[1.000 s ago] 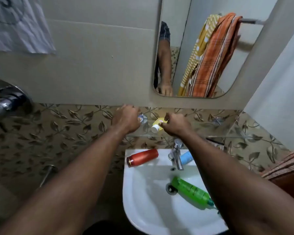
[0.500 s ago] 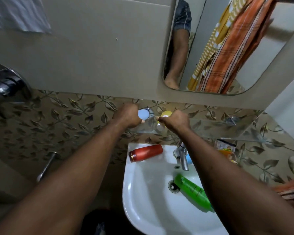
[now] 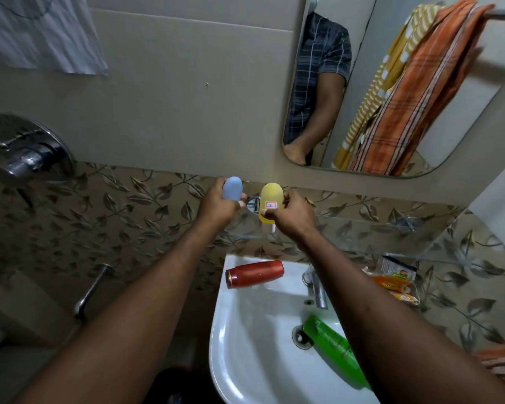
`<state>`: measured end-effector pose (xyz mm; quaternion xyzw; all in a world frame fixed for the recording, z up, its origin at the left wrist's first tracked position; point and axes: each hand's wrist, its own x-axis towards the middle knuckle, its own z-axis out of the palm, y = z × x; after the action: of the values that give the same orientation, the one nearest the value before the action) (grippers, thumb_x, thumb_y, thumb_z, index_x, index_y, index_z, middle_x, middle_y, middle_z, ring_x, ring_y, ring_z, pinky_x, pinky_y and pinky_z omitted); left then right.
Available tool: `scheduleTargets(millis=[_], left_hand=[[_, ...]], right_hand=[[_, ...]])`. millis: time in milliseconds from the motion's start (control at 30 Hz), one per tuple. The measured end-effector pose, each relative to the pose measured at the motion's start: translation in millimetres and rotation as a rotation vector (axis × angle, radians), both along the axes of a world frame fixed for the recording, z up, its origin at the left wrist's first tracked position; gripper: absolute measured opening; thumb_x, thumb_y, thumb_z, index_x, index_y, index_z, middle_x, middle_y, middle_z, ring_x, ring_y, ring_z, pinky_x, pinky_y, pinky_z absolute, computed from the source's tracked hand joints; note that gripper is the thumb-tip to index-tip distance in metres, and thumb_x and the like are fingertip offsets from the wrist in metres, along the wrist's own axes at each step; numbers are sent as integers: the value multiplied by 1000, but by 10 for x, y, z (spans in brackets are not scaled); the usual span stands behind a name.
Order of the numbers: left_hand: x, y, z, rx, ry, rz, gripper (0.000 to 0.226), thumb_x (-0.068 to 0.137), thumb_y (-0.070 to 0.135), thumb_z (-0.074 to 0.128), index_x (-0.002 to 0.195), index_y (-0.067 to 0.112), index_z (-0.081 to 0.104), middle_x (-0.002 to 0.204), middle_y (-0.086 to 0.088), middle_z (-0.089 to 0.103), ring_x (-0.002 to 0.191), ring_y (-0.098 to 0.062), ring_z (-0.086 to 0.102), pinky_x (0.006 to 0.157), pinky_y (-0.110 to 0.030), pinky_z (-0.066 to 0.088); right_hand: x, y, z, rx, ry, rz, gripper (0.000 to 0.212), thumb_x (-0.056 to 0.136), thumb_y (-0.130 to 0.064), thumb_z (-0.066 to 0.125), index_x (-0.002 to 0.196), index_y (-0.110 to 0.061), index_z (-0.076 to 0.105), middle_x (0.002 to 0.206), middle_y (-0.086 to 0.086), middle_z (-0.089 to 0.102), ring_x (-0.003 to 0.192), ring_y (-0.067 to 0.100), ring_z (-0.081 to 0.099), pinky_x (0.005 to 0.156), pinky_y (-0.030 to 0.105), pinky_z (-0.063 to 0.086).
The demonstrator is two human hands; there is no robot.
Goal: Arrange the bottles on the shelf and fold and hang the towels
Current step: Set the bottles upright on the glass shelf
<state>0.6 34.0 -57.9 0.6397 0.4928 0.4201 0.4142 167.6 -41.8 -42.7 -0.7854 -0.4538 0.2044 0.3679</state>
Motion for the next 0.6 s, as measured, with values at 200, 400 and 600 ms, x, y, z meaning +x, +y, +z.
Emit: scheduleTargets(millis=[200,400,600], left_hand=[[30,-53,-19,75,3,11,42,98,12,69,130,17,43,116,-6,63,93,-19,62,70,-27,50],[89,-93,-85,-45,29,-65,71,98,5,65,155,16,23,153,-14,36,136,-27,43,99,-36,45],[-13,-252,-98,80,259,-107,69,97,26,73,146,14,26,143,-17,51,126,-32,55,89,-33,44]], right_hand=[[1,19,8,131,85,66,44,76,-34,87,113,-24,64,106,-1,75,96,21,71,88,47,59],[-10,27,-17,183,24,87,43,75,-36,87,110,-22,66,103,-3,75,92,20,71,86,47,59],[-21,1,-95,200,-45,103,47,78,-31,91,115,-21,65,105,-2,74,92,18,70,80,36,58]])
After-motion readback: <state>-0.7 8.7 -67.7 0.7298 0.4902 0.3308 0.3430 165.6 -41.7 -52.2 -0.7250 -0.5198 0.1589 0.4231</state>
